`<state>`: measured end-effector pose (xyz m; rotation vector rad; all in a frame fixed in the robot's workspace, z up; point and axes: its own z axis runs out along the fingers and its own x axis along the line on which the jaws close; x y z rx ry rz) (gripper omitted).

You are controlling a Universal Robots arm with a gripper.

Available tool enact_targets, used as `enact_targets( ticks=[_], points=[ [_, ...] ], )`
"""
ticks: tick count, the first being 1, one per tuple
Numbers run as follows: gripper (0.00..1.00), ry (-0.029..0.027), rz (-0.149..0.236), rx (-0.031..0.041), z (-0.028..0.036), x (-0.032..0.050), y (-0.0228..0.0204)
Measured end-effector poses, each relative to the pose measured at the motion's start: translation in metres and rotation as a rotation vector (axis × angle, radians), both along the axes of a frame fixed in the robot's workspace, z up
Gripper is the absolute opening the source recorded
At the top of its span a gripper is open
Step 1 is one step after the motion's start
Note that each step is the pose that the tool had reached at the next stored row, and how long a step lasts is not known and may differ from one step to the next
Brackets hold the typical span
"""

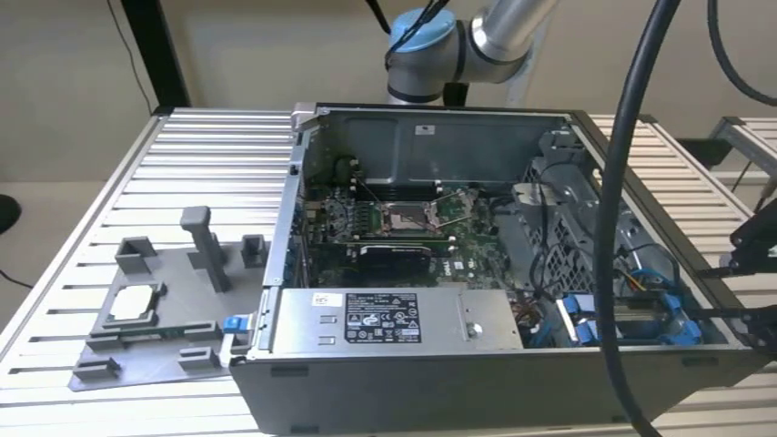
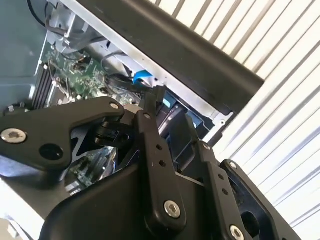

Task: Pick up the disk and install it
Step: 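Insert the second disk wire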

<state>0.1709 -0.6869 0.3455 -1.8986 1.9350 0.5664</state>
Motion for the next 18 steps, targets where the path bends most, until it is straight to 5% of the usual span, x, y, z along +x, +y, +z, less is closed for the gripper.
enact_targets(
  ticks=[3,5,10,18],
  points=[
    [1.00,-0.0031,0.027,0.0014,-0.0054,-0.0022,0.0000],
    [1.00,-0.0112,0.040,0.0025,-0.0091,-0.0035,0.0011],
    [1.00,-0.0224,0.055,0.0024,-0.0168,-0.0038,0.0106],
    [1.00,-0.0334,0.074,0.0102,-0.0190,-0.0015,0.0145]
  ],
)
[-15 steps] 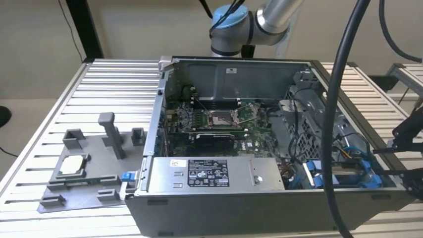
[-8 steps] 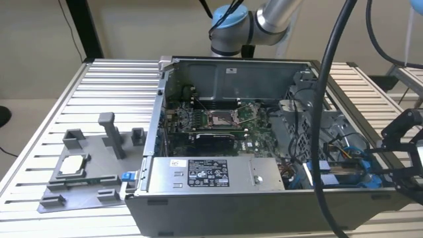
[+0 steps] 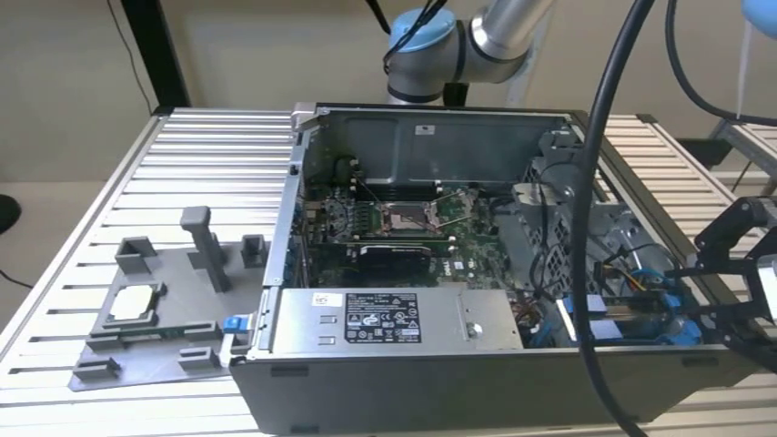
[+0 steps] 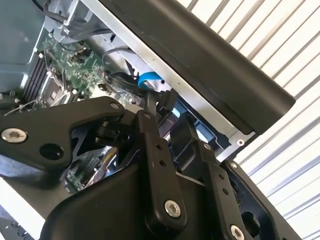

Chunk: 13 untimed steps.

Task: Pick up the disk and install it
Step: 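Insert the second disk wire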

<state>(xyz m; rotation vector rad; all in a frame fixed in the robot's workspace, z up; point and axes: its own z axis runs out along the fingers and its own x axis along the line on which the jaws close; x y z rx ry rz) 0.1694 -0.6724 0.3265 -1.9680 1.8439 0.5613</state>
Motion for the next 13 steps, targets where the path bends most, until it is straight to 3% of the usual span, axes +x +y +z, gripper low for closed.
enact_targets(
  ticks=[6,7,13],
  points=[
    [1.00,-0.0066,0.003,0.0014,-0.0008,0.0024,0.0000],
    [0.00,-0.0067,0.004,0.0014,-0.0008,0.0024,0.0000],
    [0.00,-0.0067,0.003,0.0023,-0.0010,0.0023,0.0000]
  ],
)
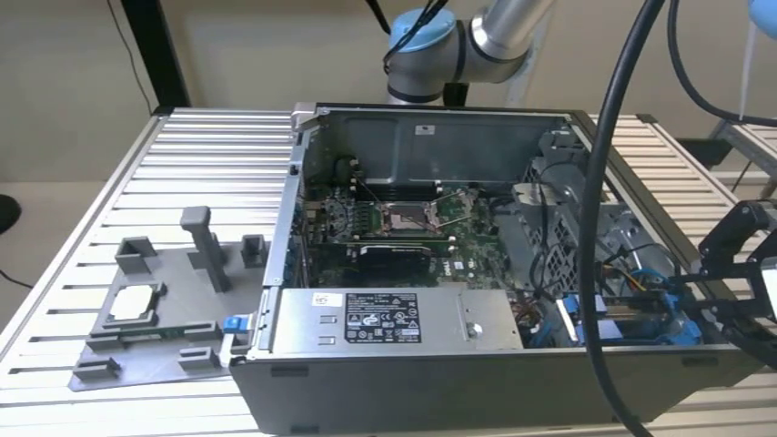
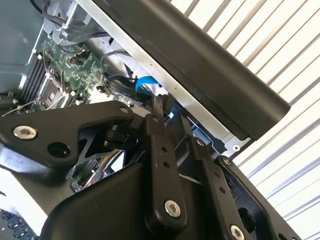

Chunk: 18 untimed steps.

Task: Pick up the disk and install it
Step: 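Insert the second disk wire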

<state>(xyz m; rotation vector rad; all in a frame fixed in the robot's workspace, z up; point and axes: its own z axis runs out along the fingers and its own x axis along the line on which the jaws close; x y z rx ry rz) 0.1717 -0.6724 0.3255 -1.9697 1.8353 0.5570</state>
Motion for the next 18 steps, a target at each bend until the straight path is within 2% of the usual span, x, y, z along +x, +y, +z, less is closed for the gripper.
enact_targets(
  ticks=[4,9,13,16,18],
  points=[
    [0.00,0.0000,0.000,0.0017,0.0000,0.0000,0.0000],
    [0.00,-0.0001,0.000,0.0072,0.0000,-0.0002,0.0000],
    [0.00,0.0000,-0.006,0.0173,0.0012,-0.0075,-0.0001],
    [0.00,0.0000,-0.010,0.0279,0.0055,-0.0131,0.0000],
    [0.00,0.0000,-0.011,0.0319,0.0082,-0.0169,0.0001]
  ],
)
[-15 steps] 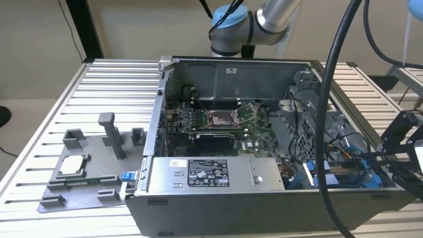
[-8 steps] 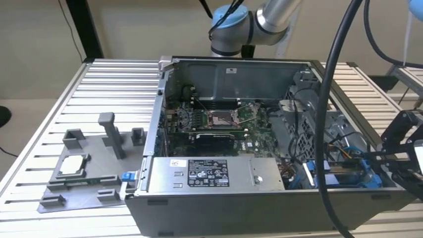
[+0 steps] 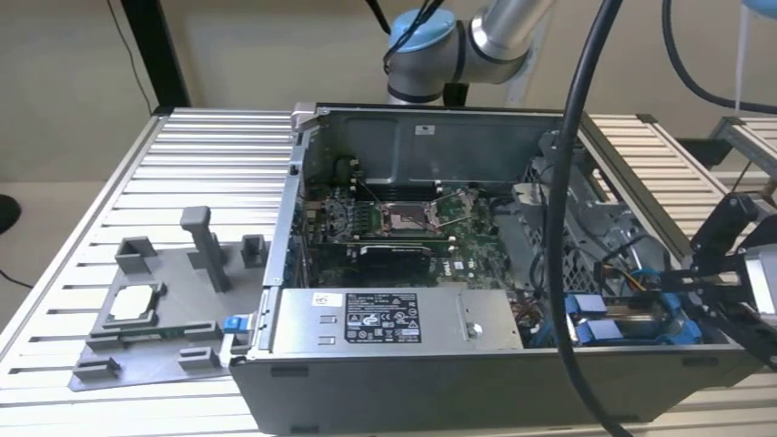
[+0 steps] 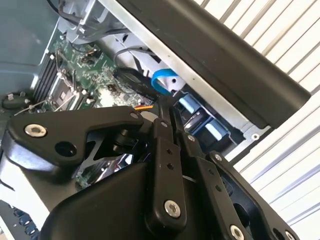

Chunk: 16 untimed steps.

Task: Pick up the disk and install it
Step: 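Insert the second disk wire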

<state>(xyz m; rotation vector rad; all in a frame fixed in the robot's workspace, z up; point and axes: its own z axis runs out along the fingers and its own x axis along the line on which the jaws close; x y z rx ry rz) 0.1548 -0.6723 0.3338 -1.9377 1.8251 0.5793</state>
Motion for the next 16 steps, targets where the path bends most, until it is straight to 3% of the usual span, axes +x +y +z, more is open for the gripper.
enact_targets(
  ticks=[8,11,13,14,16],
  points=[
    [0.00,-0.0004,-0.002,-0.0042,0.0009,-0.0214,-0.0001],
    [0.00,-0.0004,-0.002,-0.0117,0.0010,-0.0294,-0.0001],
    [0.00,-0.0004,-0.002,-0.0232,0.0009,-0.0350,-0.0001],
    [0.00,-0.0005,-0.002,-0.0335,0.0010,-0.0378,-0.0001],
    [0.00,-0.0011,-0.002,-0.0611,0.0009,-0.0424,-0.0001]
  ],
)
